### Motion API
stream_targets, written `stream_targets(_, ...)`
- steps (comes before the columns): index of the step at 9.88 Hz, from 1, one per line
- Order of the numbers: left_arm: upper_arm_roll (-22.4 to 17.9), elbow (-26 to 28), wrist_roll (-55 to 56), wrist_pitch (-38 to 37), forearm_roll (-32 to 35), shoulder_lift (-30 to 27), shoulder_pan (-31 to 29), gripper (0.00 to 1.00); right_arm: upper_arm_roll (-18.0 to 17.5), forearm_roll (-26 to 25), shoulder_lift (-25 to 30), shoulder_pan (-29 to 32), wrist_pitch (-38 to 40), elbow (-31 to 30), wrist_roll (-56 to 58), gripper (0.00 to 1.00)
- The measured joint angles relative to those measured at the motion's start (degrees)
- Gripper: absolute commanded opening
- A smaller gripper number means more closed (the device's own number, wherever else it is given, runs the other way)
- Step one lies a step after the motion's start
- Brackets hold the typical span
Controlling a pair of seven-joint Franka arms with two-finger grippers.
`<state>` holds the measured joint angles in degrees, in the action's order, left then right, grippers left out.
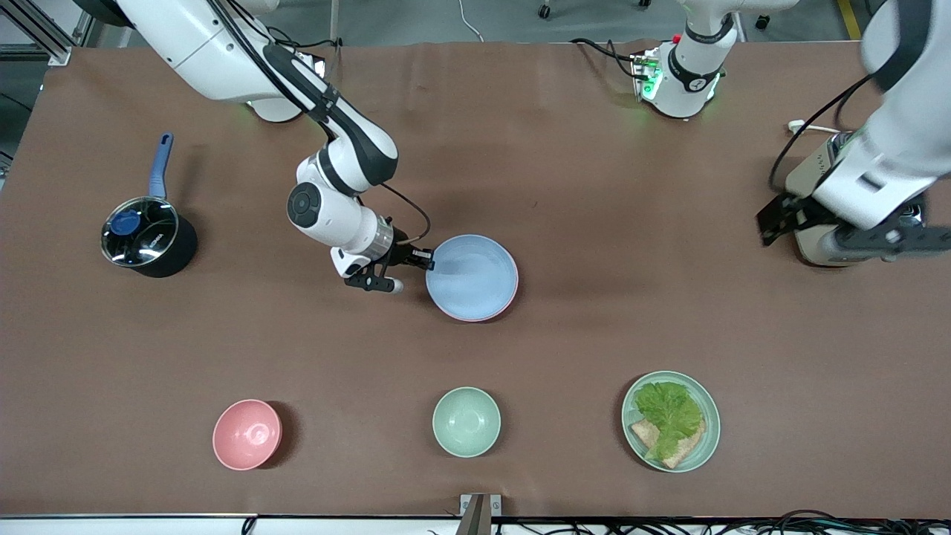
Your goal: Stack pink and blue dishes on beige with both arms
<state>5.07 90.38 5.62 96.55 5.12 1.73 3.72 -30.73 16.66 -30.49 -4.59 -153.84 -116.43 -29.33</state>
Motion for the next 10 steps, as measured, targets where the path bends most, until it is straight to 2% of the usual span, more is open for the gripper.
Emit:
stream_targets(2, -2.75, -2.3, -2.53, -2.41, -3.03, -1.98, -0.03, 1.0, 2.07, -8.23, 3.48, 0.81, 5.92, 1.29, -0.57, 1.0)
stream_targets(4, -4.18, -6.9, -3.29, -8.73, -4.75, -1.98, -0.12, 1.0, 5.46, -19.74, 11.7, 3.19, 18.29, 3.17, -4.47, 1.0)
stream_targets(5, -4.15, -8.59, -3.29, -10.74, -4.75, -1.84, -0.07, 1.0, 6.01, -23.51, 16.23, 5.03, 24.32, 4.27, -5.88, 1.0)
stream_targets(6, -4.22, -9.39, -3.29, -11.35, -4.75, -1.69, -0.07, 1.0, 7.15, -24.95, 20.24, 6.28, 30.18, 6.07, -6.31, 1.0)
stream_targets(7, -4.51, -9.63, -3.29, -12.47, -4.76, -1.74, -0.32, 1.0, 9.9, -25.34, 23.37, 6.59, 35.59, 8.72, -6.24, 1.0)
stream_targets(10, -4.8, -9.21, -3.44, -14.72, -4.76, -3.07, -1.43, 1.0, 20.85, -24.62, 28.59, 6.96, 47.19, 16.84, 4.39, 1.0)
